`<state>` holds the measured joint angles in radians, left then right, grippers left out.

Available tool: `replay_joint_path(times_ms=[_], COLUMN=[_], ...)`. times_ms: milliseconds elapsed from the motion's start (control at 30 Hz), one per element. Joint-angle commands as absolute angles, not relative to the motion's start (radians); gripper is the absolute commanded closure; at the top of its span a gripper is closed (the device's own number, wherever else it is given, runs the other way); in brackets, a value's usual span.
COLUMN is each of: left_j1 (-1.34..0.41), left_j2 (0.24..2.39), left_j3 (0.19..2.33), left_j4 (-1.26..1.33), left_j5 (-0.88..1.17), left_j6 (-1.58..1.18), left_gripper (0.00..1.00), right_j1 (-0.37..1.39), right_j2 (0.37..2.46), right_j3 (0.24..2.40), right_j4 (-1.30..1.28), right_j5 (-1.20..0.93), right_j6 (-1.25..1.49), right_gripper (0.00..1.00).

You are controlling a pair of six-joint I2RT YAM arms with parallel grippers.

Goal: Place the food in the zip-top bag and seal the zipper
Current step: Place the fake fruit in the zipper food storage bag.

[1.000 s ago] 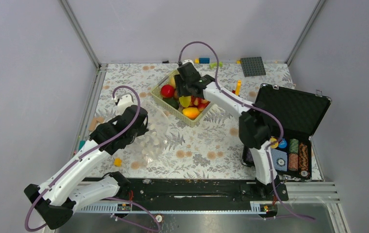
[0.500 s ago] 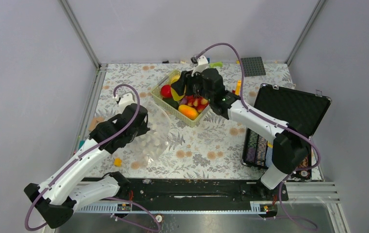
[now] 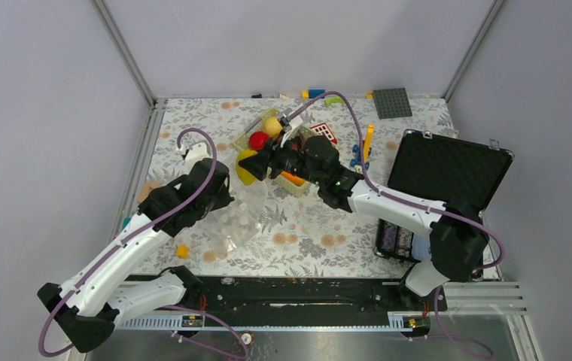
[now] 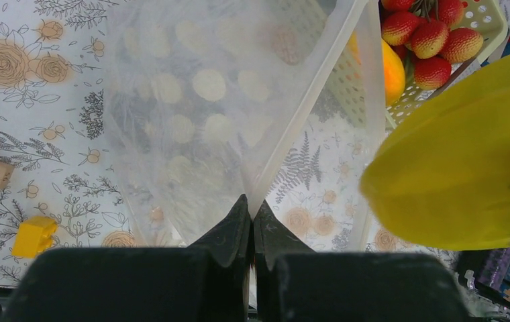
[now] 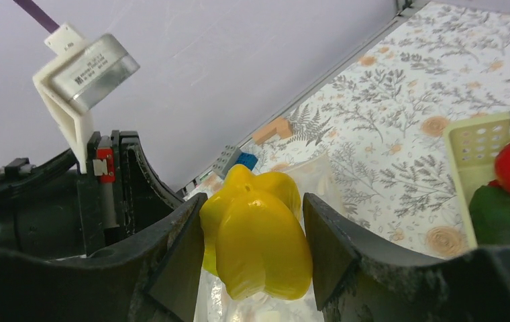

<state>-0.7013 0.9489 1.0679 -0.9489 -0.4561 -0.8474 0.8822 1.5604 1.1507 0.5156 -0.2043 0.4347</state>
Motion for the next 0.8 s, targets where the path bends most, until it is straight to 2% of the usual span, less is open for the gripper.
replay_joint_path(times_ms=[0, 67, 400, 500, 533, 767], left_j1=[-0.698, -0.697, -0.697, -0.697, -0.698, -0.698], left_j2=[0.919, 0.902, 0.864, 0.865, 0.865, 0.851], left_j3=[1.107, 1.091, 1.069, 1.061, 1.059, 1.046], left_j4=[-0.92, -0.907, -0.869, -0.868, -0.868, -0.868], left_j5=[-0.437, -0.437, -0.441, -0.45, -0.453, -0.473], left_j6=[-0.859, -0.859, -0.858, -0.861, -0.863, -0.866], left_gripper=[1.0, 1.0, 1.0, 1.0, 1.0, 1.0], right_j1=[0.916, 0.928, 0.978, 0.987, 0.989, 0.991], right_j2=[1.591, 1.603, 1.64, 1.647, 1.648, 1.62], right_j3=[1.126, 1.123, 1.166, 1.191, 1.2, 1.227], right_j4=[0.586, 0.572, 0.451, 0.418, 0.41, 0.356], right_j5=[-0.184, -0.173, -0.162, -0.17, -0.169, -0.175], right_j6=[0.45, 0.449, 0.441, 0.444, 0.446, 0.421], right_gripper=[0.77, 0.74, 0.38, 0.08, 0.02, 0.0])
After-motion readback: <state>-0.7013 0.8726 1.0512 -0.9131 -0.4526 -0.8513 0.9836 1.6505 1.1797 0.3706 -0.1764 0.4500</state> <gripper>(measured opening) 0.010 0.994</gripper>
